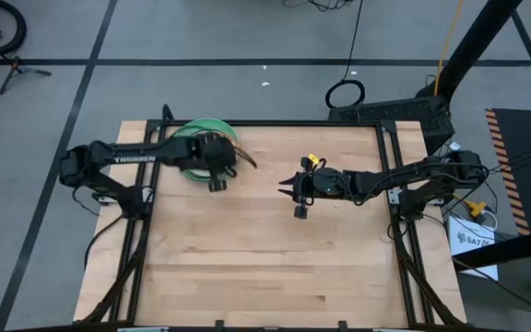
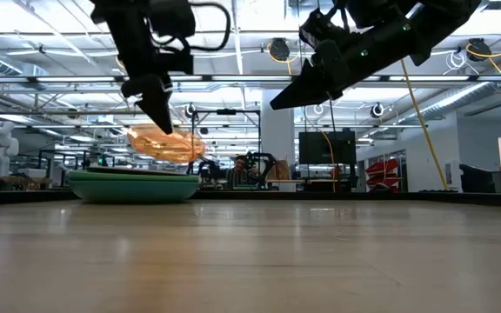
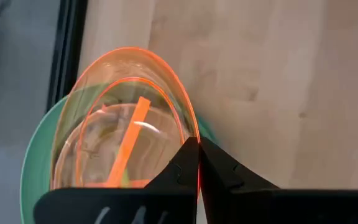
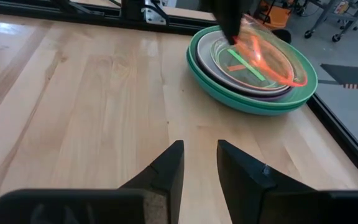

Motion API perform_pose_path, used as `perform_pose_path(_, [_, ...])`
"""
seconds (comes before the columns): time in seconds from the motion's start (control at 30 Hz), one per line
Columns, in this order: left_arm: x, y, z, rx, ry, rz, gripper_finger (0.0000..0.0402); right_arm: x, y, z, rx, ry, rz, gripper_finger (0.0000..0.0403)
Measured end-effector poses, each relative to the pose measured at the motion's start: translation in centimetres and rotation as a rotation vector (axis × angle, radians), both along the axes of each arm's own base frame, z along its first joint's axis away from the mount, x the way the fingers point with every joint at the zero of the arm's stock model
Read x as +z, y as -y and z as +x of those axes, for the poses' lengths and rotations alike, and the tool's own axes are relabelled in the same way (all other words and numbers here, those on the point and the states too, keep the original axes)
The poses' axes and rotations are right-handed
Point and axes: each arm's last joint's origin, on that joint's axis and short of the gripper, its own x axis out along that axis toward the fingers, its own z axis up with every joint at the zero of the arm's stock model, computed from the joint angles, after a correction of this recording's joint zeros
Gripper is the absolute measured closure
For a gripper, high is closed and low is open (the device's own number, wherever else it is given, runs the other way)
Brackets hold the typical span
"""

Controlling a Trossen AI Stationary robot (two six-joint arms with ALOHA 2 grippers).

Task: Stack plastic plates
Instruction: Stack the small orange plate on top of the small green plate

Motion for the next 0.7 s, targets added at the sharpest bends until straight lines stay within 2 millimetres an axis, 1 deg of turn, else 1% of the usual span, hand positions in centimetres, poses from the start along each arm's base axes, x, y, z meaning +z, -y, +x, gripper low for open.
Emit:
perform_pose_path(0.17, [-0.1,-3.1,-1.1,0.042,0.011,-0.07,0.0398,-0.1,0.0,-0.1,-0.001,-0.016,0.002,0.0314])
perform_pose_path(0.27, [-0.2,-4.5,-1.7,0.071,0.031,-0.135,0.039,-0.2,0.0,-0.1,-0.001,-0.018,0.002,0.0314])
perform_pose_path(0.4, [-0.4,-6.0,-2.5,0.137,0.023,-0.165,0.0381,-0.2,0.0,-0.1,-0.005,-0.016,0.01,0.0314])
perform_pose_path(0.53, [-0.5,-6.7,-3.2,0.166,0.019,-0.194,0.0378,-0.2,0.0,-0.1,-0.006,-0.016,0.013,0.0314])
perform_pose_path(0.7, [-0.6,-6.7,-3.4,0.145,0.001,-0.219,0.0376,-0.2,0.0,-0.1,-0.006,-0.016,0.013,0.0314])
